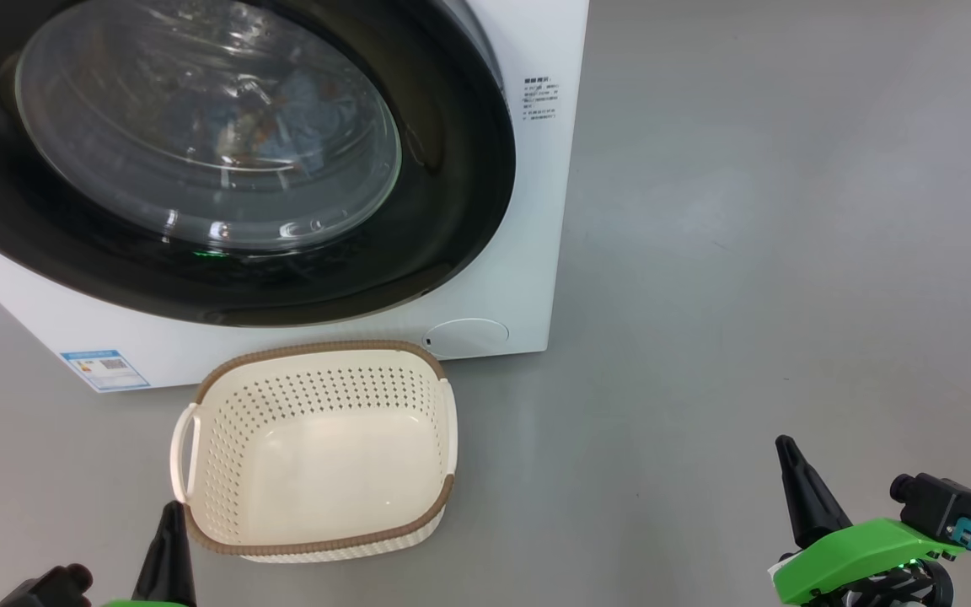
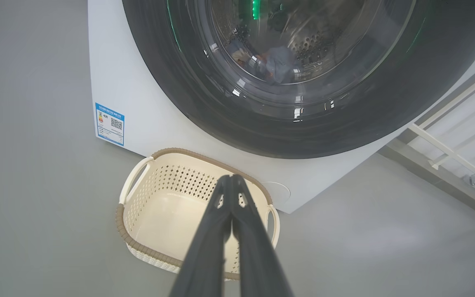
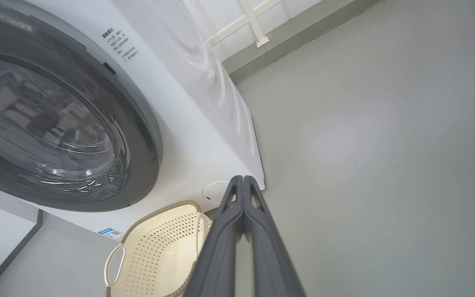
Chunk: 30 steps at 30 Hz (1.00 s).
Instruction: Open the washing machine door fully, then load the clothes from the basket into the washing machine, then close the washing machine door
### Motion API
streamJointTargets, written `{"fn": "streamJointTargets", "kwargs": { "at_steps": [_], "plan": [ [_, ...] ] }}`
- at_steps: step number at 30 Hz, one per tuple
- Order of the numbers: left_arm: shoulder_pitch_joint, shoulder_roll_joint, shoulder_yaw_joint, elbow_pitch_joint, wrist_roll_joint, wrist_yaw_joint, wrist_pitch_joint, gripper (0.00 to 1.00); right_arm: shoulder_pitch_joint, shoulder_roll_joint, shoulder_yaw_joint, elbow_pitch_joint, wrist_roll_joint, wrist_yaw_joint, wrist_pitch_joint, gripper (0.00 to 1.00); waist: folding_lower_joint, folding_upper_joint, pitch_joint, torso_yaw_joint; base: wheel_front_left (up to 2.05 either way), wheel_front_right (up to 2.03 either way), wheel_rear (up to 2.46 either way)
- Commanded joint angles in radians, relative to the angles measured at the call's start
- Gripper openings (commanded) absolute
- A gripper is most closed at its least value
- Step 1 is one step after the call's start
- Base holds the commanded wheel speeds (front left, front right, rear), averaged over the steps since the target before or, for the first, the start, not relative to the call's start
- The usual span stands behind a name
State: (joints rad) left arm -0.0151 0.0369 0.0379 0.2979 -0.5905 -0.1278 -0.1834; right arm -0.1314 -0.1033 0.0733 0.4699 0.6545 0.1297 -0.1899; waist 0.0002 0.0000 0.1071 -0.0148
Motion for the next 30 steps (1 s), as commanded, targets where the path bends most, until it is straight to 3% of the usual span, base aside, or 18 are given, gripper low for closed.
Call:
{"fn": "streamJointTargets", "kwargs": {
  "at_steps": [1,30],
  "plan": [
    [-0.022,0.013,0.013,-0.021,-0.022,-0.001,0.005,0.00,-0.011,-0.006,-0.002,-0.030,0.024,0.000,0.006,0.00,-0.0002,0.0000,-0.001,0.000,0.00,0.00,0.00],
    [-0.042,0.014,0.030,-0.031,-0.305,-0.001,0.087,0.00,-0.001,0.006,-0.048,-0.086,0.292,0.000,0.085,0.00,-0.0002,0.0000,-0.030,0.004,0.00,0.00,0.00]
  ]
}}
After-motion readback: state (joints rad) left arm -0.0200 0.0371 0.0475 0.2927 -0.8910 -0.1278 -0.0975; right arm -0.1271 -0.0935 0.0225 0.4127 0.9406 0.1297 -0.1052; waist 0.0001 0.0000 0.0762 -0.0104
